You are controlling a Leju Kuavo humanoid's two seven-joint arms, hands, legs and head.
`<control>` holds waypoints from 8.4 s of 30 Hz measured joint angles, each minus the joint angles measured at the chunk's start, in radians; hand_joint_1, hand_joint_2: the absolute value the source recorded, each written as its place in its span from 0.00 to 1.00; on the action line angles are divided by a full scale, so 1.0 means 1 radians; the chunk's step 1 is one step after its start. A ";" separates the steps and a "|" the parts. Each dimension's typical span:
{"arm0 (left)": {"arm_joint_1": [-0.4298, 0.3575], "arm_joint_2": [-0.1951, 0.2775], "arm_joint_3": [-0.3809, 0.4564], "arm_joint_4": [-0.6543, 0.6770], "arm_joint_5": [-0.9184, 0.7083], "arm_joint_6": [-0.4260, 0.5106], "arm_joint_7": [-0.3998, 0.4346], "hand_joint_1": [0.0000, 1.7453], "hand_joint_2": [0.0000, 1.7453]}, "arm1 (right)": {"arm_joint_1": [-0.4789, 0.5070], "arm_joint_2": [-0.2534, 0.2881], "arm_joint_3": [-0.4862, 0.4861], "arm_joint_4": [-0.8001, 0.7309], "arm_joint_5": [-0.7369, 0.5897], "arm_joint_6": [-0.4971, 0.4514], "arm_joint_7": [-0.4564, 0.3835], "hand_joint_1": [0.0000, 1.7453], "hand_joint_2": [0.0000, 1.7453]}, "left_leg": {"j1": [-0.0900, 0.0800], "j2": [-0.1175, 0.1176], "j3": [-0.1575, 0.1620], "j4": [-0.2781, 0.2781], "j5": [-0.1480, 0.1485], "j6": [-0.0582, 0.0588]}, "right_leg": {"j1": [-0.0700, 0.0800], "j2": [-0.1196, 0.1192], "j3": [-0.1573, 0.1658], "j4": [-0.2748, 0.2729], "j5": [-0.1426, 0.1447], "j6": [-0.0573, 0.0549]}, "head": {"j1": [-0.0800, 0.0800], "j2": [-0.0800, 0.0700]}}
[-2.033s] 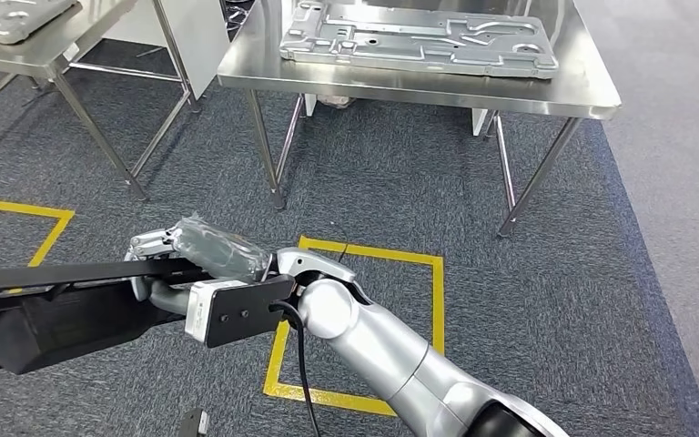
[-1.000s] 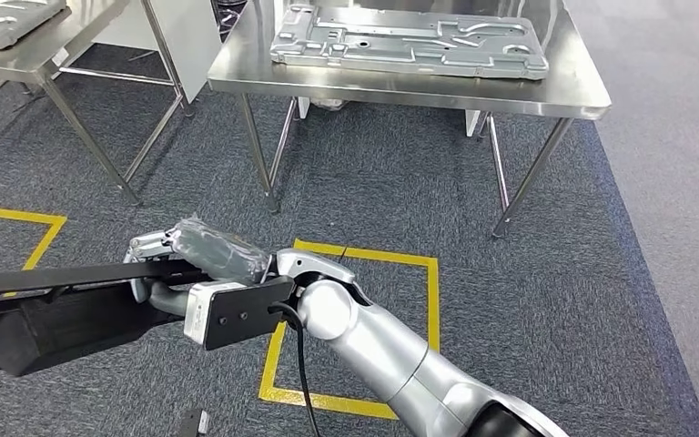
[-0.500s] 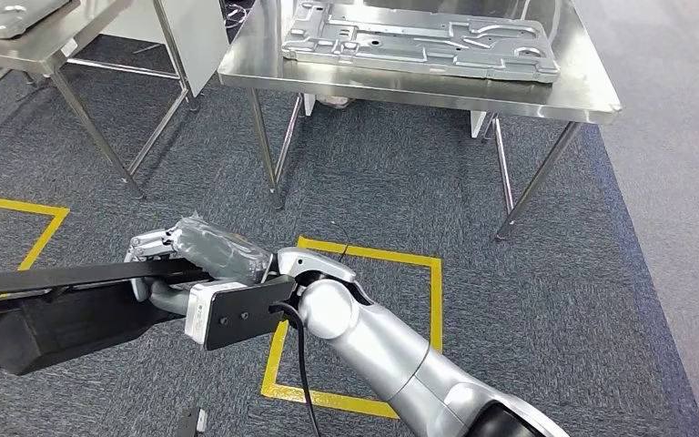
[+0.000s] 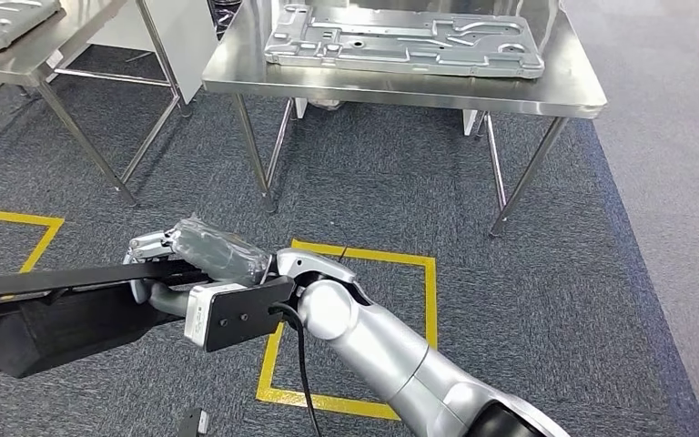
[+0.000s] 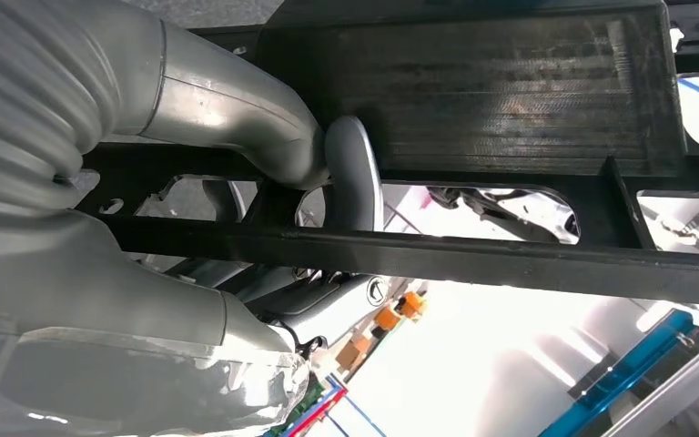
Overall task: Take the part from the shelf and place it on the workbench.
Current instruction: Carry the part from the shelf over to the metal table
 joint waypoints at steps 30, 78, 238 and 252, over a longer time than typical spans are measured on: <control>-0.003 -0.001 0.004 0.000 0.009 -0.028 -0.011 0.00 1.00 | -0.003 -0.001 0.003 0.007 0.010 0.000 -0.001 1.00 1.00 | 0.000 0.002 -0.013 0.024 -0.010 -0.006 | 0.000 -0.001 -0.013 0.003 0.009 -0.004 | 0.000 0.000; -0.035 -0.007 0.005 0.000 -0.011 -0.045 -0.056 0.00 1.00 | 0.002 -0.037 0.021 0.016 0.089 -0.036 0.007 1.00 1.00 | 0.003 -0.005 0.080 -0.066 -0.037 0.015 | -0.011 -0.009 -0.081 0.009 0.058 0.026 | 0.014 0.000; -0.038 -0.022 0.027 0.000 -0.044 -0.057 -0.039 0.00 1.00 | -0.031 -0.076 0.023 -0.011 0.442 -0.151 0.155 1.00 1.00 | -0.004 -0.008 0.024 -0.005 -0.041 0.004 | -0.011 -0.002 -0.020 -0.021 0.032 -0.003 | -0.014 0.000; -0.051 -0.018 0.027 0.000 -0.062 -0.079 -0.036 0.00 1.00 | -0.106 -0.121 0.058 -0.002 0.656 -0.196 0.233 1.00 1.00 | -0.002 -0.010 -0.010 -0.049 0.039 0.029 | -0.008 0.001 0.015 0.014 -0.037 0.031 | -0.016 0.000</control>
